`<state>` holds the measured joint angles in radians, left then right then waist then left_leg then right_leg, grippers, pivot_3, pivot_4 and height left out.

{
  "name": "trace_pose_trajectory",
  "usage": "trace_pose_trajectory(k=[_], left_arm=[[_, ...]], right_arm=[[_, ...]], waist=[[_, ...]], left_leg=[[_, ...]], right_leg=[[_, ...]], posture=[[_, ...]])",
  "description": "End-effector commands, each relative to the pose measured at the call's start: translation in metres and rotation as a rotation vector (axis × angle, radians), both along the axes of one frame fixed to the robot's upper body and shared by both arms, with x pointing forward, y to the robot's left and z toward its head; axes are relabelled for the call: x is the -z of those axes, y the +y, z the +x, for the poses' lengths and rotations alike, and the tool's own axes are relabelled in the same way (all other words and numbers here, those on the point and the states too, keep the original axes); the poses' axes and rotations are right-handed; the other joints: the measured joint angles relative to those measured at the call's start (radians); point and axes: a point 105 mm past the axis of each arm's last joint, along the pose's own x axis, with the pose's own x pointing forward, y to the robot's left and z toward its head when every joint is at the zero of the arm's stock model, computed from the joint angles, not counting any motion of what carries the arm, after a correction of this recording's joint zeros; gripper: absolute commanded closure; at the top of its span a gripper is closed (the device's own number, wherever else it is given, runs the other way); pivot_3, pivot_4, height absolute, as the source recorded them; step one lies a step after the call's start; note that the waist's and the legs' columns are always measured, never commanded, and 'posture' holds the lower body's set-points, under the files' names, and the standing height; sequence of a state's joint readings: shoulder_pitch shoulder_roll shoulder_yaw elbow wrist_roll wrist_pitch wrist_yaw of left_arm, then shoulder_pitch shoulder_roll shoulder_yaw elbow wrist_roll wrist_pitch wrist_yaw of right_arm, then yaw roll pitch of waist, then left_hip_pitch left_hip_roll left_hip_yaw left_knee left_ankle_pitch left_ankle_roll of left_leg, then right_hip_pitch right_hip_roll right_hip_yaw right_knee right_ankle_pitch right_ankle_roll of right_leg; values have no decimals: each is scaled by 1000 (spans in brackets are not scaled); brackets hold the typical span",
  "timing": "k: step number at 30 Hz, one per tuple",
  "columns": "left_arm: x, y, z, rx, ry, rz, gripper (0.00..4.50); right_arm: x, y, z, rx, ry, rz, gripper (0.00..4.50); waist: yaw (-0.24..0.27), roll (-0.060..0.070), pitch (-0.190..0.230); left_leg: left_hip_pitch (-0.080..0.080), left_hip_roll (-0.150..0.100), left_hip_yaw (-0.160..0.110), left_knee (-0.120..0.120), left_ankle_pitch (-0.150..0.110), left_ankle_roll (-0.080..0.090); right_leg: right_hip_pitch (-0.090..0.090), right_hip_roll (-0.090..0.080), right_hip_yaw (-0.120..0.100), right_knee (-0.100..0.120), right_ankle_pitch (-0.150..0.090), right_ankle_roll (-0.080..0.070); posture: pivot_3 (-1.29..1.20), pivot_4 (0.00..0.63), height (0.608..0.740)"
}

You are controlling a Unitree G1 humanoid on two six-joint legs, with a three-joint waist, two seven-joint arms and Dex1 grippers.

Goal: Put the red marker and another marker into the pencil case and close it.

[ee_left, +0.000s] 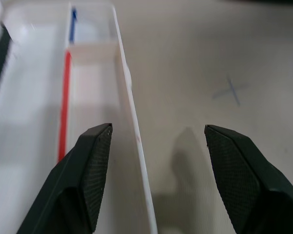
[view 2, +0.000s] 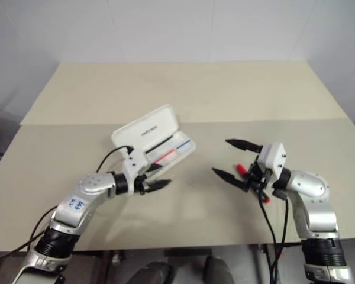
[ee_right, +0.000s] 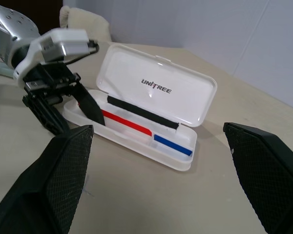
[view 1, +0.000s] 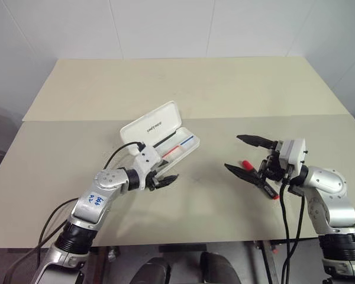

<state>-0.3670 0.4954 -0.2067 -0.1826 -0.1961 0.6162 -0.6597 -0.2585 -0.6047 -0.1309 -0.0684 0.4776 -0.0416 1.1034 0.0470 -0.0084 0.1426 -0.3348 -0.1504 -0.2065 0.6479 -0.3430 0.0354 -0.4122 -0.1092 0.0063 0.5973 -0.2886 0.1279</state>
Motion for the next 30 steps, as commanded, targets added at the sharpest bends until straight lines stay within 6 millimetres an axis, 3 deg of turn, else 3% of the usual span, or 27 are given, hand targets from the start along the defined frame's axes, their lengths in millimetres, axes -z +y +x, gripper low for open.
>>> trace_pose_trajectory(k=[1,7,9,18,26,30], left_arm=[[-12,7,0,-3,0,57,1326],[-9,15,1,-38,38,99,1326],[-6,16,1,-37,53,110,1667],[4,5,-4,13,85,136,4486],[5,-9,-14,112,55,118,4486],[-10,-28,-31,330,-22,81,4486]], right_arm=[[-22,2,-9,-72,-48,-33,0],[-27,-4,-11,-91,-37,-78,0],[-30,-4,-10,-90,-45,-83,0],[-40,0,-11,-100,-72,-90,0],[-42,0,-10,-94,-76,-95,0],[-41,0,-10,-94,-65,-94,0]], waist=[[1,0,0],[3,0,0],[3,-1,0],[9,-1,0],[15,-1,-1],[25,-1,0]], left_leg=[[0,0,0,0,0,0],[0,0,0,0,0,0],[0,0,0,0,0,0],[0,1,0,0,0,0],[0,0,0,0,0,0],[0,0,0,0,0,0]], right_leg=[[0,0,0,0,0,0],[0,0,0,0,0,0],[0,0,0,0,0,0],[0,0,0,0,0,0],[1,0,0,0,0,0],[0,-1,0,0,0,0]], posture=[[0,150,740],[0,150,740],[0,150,740],[0,150,740],[0,150,740],[0,150,740]])
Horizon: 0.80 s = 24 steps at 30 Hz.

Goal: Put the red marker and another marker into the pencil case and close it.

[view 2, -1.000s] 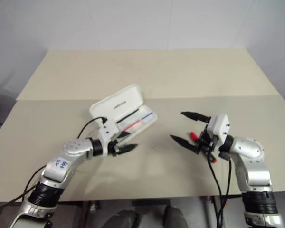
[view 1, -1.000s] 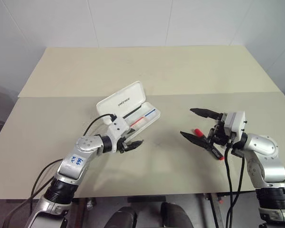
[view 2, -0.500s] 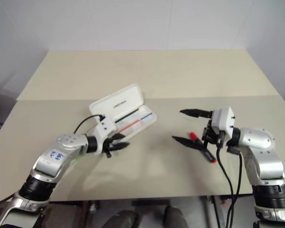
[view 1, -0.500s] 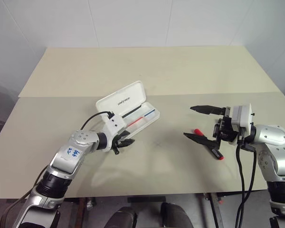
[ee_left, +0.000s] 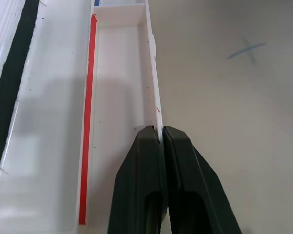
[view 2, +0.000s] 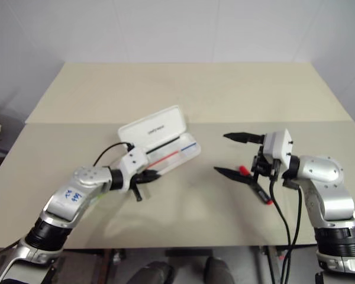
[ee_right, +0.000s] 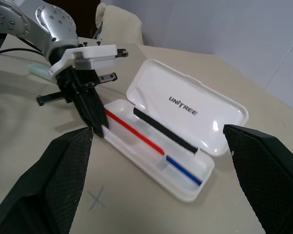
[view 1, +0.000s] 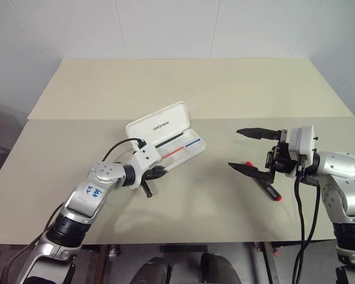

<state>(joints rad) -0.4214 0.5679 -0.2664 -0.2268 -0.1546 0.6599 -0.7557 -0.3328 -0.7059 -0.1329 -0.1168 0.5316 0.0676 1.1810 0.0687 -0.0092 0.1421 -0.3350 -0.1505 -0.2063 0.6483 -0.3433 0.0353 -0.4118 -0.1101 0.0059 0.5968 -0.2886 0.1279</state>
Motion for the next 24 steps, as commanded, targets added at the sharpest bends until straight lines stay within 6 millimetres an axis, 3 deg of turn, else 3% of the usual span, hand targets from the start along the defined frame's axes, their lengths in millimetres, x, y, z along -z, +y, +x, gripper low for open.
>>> trace_pose_trajectory(k=[1,14,24], left_arm=[[-5,-27,-26,254,-10,-42,4486],[-1,-34,-39,449,-3,9,4486],[9,-37,-27,416,4,63,4486]], right_arm=[[-16,-2,-4,-2,-64,-4,0],[-18,1,-4,-4,-62,-1,0],[-18,0,-8,16,-71,11,0]], waist=[[6,0,0],[9,0,0],[13,0,0]], left_leg=[[0,0,0,0,0,0],[0,0,1,0,-1,2],[0,0,1,2,-1,2]], right_leg=[[0,0,0,0,0,0],[0,0,0,-1,0,0],[1,0,0,-1,0,1]], posture=[[0,150,740],[0,150,740],[0,150,740]])
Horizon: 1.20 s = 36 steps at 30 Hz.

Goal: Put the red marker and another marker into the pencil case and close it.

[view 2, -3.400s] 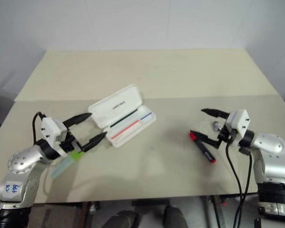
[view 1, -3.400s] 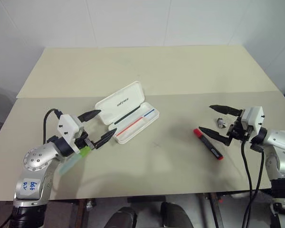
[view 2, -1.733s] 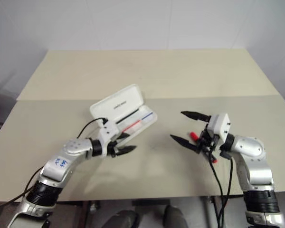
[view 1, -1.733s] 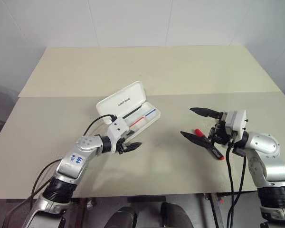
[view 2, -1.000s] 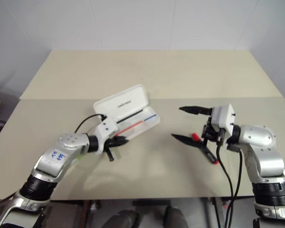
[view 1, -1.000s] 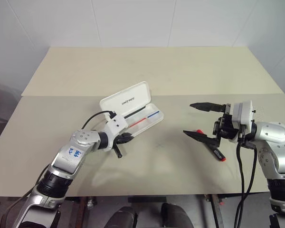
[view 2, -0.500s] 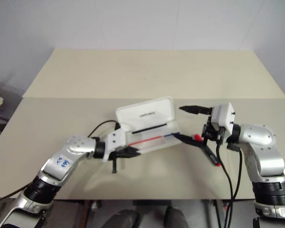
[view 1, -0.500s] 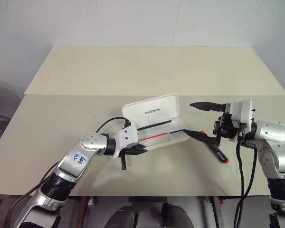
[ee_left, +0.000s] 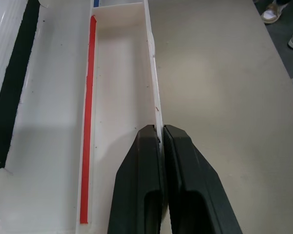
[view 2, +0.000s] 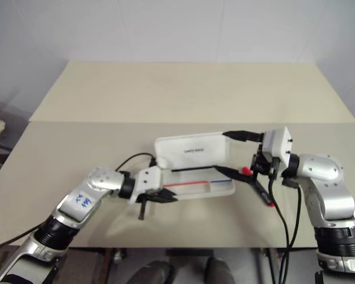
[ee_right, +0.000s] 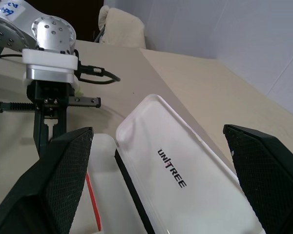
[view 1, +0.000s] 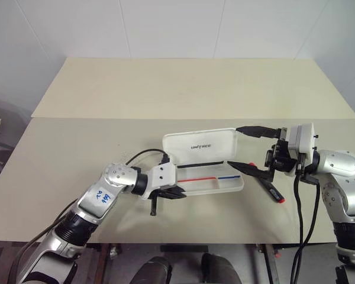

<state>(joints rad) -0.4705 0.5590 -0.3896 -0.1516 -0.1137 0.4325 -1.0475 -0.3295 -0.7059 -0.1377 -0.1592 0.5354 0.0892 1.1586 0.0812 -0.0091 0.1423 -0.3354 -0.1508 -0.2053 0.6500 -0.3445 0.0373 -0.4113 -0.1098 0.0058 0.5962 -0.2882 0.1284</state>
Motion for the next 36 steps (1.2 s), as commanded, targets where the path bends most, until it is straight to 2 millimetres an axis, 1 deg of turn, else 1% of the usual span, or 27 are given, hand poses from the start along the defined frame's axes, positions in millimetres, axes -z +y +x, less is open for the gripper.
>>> trace_pose_trajectory(k=[1,5,7,12,17,22,24,27,31,34,36], left_arm=[[1,-7,5,-2,-20,14,3913],[1,-13,7,-10,-25,1,2650],[2,-17,7,-13,-29,-3,1898],[-5,-23,7,-10,-28,-56,248],[-8,-23,0,15,-9,-97,248],[-6,-20,-8,13,32,-135,248],[-8,-20,-11,14,41,-166,248],[-16,-18,-14,16,28,-239,248],[-30,-17,-12,6,-9,-316,248],[-54,-8,-10,14,-85,-427,248],[-67,-4,-10,18,-116,-480,248]], right_arm=[[-13,-4,-6,17,-57,9,0],[-12,-4,-6,24,-59,13,0],[-12,-5,-6,27,-60,14,0],[-11,-5,-5,30,-60,17,0],[-6,-5,-3,28,-49,17,0],[-5,-5,-2,26,-46,17,0],[-4,-5,-2,25,-43,18,0],[-2,-7,-1,38,-28,17,0],[1,-16,4,85,5,40,0],[8,-35,11,203,91,123,0],[18,-46,11,255,134,106,0]], waist=[[1,0,0],[-4,-1,0],[-5,-1,0],[-4,-1,1],[-4,-1,1],[-6,-1,1],[-6,-1,1],[-5,-1,1],[-4,-1,1],[-3,-1,0],[-3,-1,0]], left_leg=[[0,0,0,1,0,0],[0,0,1,1,0,0],[0,1,2,1,0,0],[0,1,3,1,0,0],[0,1,3,0,0,0],[0,1,3,0,0,0],[0,1,3,0,0,0],[0,1,3,0,0,0],[0,1,3,0,0,0],[0,1,3,0,0,0],[0,1,3,0,0,0]], right_leg=[[0,0,0,0,0,0],[0,0,0,0,1,1],[0,0,0,0,1,1],[-1,0,0,0,1,1],[-1,0,0,0,1,1],[-1,0,0,0,1,1],[-1,0,0,0,1,1],[-1,0,0,0,1,1],[-1,0,0,-1,1,1],[-1,0,0,-1,1,1],[-1,0,0,-1,1,1]], posture=[[0,150,740],[0,150,740],[0,150,740],[0,150,740],[0,150,740],[0,150,740],[0,150,740],[0,150,740],[0,150,740],[0,150,740],[0,150,740]])
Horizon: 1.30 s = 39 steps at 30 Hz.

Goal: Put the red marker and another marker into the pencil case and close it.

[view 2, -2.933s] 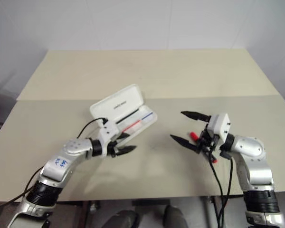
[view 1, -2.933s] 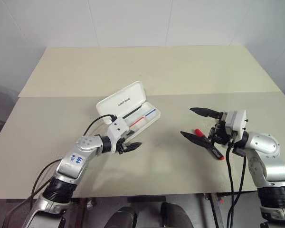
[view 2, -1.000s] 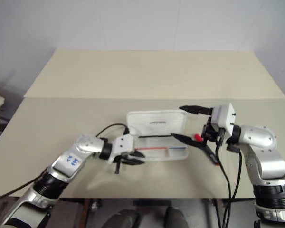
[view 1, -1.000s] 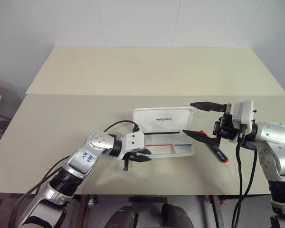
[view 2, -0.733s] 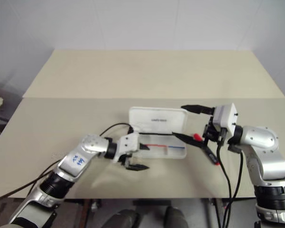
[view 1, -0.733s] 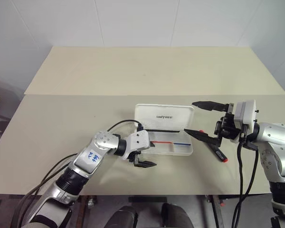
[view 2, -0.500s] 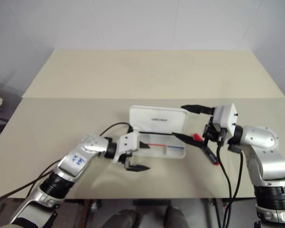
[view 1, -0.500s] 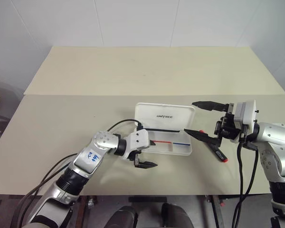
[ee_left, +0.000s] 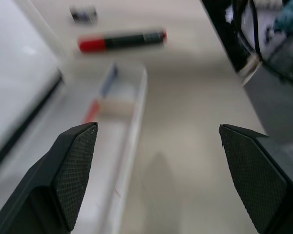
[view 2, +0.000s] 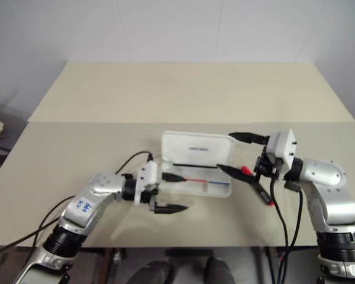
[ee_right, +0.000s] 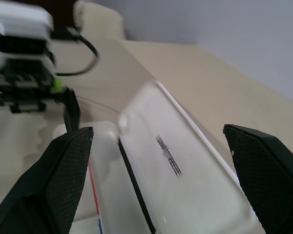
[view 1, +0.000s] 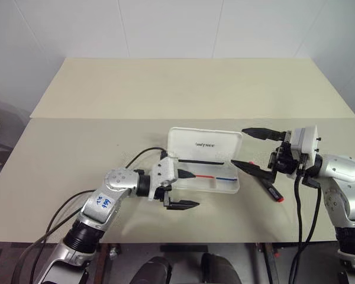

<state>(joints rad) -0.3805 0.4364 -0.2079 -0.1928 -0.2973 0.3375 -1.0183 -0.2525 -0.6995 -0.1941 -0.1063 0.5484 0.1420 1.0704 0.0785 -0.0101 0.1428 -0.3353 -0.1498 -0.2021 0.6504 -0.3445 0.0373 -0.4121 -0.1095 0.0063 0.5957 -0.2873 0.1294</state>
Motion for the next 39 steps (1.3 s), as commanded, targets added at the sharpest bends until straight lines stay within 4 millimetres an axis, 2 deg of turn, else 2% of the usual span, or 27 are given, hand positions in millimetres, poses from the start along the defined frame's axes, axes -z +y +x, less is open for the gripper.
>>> trace_pose_trajectory(k=[1,5,9,14,19,22,26,32,34,39], left_arm=[[-36,8,-5,16,-105,-127,248],[-50,18,-7,7,-116,-165,248],[-63,40,-16,5,-121,-152,248],[-61,68,-28,-5,-64,-43,248],[-59,93,-24,-73,-73,11,248],[-55,100,-22,-91,-78,33,248],[-54,107,-21,-117,-79,41,207],[-55,110,-19,-140,-84,38,207],[-55,111,-19,-145,-84,40,207],[-52,112,-18,-154,-83,48,207]], right_arm=[[7,-25,-1,119,50,8,0],[32,-45,-7,221,142,-23,0],[55,-63,-15,323,212,-60,0],[78,-78,-25,394,279,-69,0],[99,-85,-28,441,332,-74,0],[103,-84,-28,438,339,-58,0],[113,-73,-24,419,342,-41,929],[120,-60,-18,394,327,-27,3240],[120,-60,-16,400,315,-30,3849],[112,-58,-11,366,282,-50,3837]], waist=[[0,0,0],[-2,0,0],[-4,0,0],[-10,0,0],[-10,0,0],[-8,1,0],[-13,1,0],[-29,1,0],[-31,1,0],[-35,1,0]], left_leg=[[0,0,0,0,0,0],[0,0,0,-1,0,0],[0,1,2,-1,0,0],[2,2,5,-1,0,-1],[2,4,9,-1,-1,-1],[3,7,10,-1,-1,-2],[3,9,10,-2,-2,-3],[3,11,10,-2,-3,-4],[3,11,10,-2,-3,-5],[5,12,14,-2,-3,-5]], right_leg=[[0,0,0,0,0,0],[0,0,0,0,0,0],[-1,0,0,0,0,0],[0,1,1,-1,0,0],[1,3,1,-3,1,-1],[0,9,1,-4,3,-3],[0,9,2,-4,3,-4],[-1,11,2,-4,4,-6],[0,11,2,-4,5,-6],[0,11,2,-4,5,-7]], posture=[[0,150,740],[0,150,740],[0,150,740],[0,150,740],[0,150,740],[0,150,740],[0,150,740],[0,150,740],[0,150,740],[0,150,740]])
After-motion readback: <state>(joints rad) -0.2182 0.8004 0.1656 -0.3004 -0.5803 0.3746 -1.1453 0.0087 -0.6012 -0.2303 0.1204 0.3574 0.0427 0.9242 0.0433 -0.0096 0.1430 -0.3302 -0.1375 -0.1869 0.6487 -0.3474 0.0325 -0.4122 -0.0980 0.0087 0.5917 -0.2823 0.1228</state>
